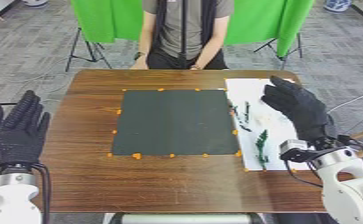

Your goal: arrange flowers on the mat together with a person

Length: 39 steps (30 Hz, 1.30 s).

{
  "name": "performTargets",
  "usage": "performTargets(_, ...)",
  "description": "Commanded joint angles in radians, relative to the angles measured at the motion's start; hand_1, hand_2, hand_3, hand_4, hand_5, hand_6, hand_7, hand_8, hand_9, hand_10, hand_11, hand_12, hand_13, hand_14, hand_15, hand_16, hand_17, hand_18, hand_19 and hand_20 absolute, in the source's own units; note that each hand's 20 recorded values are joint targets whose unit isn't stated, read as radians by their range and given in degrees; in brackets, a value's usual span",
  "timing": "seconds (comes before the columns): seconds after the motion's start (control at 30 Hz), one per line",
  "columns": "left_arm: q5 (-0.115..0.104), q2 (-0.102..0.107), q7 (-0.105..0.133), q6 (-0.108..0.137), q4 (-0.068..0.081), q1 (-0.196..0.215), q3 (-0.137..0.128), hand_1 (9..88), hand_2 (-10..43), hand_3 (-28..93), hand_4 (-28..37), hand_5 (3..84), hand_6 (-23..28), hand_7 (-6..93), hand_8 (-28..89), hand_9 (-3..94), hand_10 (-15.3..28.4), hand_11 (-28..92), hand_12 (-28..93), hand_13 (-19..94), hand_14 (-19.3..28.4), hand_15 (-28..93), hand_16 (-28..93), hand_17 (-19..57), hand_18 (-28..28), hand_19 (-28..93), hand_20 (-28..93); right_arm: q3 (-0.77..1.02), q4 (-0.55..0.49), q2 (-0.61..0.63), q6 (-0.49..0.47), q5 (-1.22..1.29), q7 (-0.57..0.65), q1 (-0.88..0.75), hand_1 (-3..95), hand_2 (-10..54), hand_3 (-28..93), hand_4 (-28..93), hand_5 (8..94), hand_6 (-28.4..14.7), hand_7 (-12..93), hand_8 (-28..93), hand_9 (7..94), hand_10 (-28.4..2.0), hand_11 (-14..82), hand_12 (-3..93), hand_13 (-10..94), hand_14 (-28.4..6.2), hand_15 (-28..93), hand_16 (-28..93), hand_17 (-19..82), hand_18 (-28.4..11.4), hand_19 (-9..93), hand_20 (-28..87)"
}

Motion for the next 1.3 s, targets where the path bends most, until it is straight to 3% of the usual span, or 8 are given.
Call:
performTargets(0.03,0.032,0.001,-0.006,0.019,0.005,0.009,0.006,20.6,8.8,70,-28.3,41.7,9.6,7.1,-10,22.1,10.6,13,2,5,2.5,10,-12,-11.1,1.0,9,6,0.029,-0.003,0.003,0.031,0.008,-0.029,-0.024,16.2,-1.2,71,-24,39.5,-1.3,12,-10,41.9,-10.0,4.8,12.7,29,-10.4,10,8,15,-12.1,20,13)
performTargets(0.3,0.035,0.003,0.008,0.020,0.002,0.009,0.010,22.7,5.6,70,-28.3,33.8,5.5,9.9,-11,18.4,9.3,12,1,4,2.7,7,-11,-9.9,2.2,9,6,0.019,-0.005,0.000,0.058,0.037,-0.048,-0.031,14.1,0.0,70,-24,32.9,-2.3,10,-9,33.9,-11.9,2.8,13.0,25,-12.6,8,11,14,-13.7,21,13)
performTargets(0.57,0.075,0.000,-0.008,0.017,0.004,0.013,0.000,25.4,2.6,71,-28.3,34.1,6.2,10.4,-11,17.9,9.4,13,2,7,5.6,10,-9,-5.8,4.7,15,9,0.009,-0.005,0.002,0.077,0.049,-0.046,-0.027,11.8,2.4,62,-28,29.1,-4.5,7,-7,31.8,-13.8,2.1,15.3,35,-14.8,13,24,14,-18.3,44,24)
performTargets(0.73,0.222,-0.007,-0.071,0.007,0.010,0.019,-0.019,29.7,-0.7,70,-28.2,34.1,6.7,11.4,-10,18.0,10.3,14,3,14,12.1,17,-3,-5.9,9.4,23,12,0.042,-0.014,-0.009,0.065,0.050,-0.034,-0.052,11.5,2.7,63,-28,27.6,-4.8,7,-7,33.8,-13.7,2.8,16.2,37,-14.8,19,27,13,-18.3,44,24)
performTargets(1.1,0.530,-0.008,-0.197,-0.056,0.022,0.021,-0.073,31.1,-1.3,68,-28.0,34.3,6.6,11.2,-10,20.4,10.6,14,4,14,9.6,13,-5,-6.0,9.1,20,9,0.046,-0.017,-0.007,0.077,0.048,-0.033,-0.057,11.0,3.2,65,-28,28.8,-4.2,8,-7,34.2,-13.5,2.7,16.4,34,-15.0,13,26,13,-17.6,35,18)
performTargets(1.17,0.542,-0.008,-0.206,-0.112,0.042,0.012,-0.088,31.1,-1.2,68,-28.0,34.4,6.6,11.2,-10,20.8,10.7,13,4,14,9.3,12,-5,-6.0,9.0,20,9,0.047,-0.017,-0.005,0.076,0.041,-0.032,-0.059,10.7,3.3,65,-28,29.7,-4.0,8,-7,34.2,-13.4,2.7,16.2,33,-14.9,10,26,13,-17.3,33,17)
performTargets(1.2,0.512,-0.008,-0.202,-0.138,0.049,0.009,-0.094,31.0,-1.2,68,-27.9,34.4,6.6,11.2,-10,20.9,10.7,13,4,14,9.3,12,-5,-6.0,8.8,19,9,0.040,-0.019,-0.002,0.093,0.025,-0.031,-0.058,10.9,3.5,65,-28,31.2,-3.8,8,-7,34.4,-13.5,2.6,15.8,29,-13.9,6,25,12,-16.1,29,15)
performTargets(1.3,0.489,-0.007,-0.191,-0.147,0.055,-0.001,-0.096,30.4,-0.6,68,-27.8,34.5,6.6,10.9,-10,21.2,10.8,13,4,13,8.5,11,-5,-5.9,8.7,18,8,0.038,-0.019,0.002,0.106,-0.032,-0.028,-0.060,10.5,3.3,66,-28,33.4,-2.7,9,-8,33.6,-13.2,1.9,14.3,23,-11.9,1,22,10,-13.9,25,13)
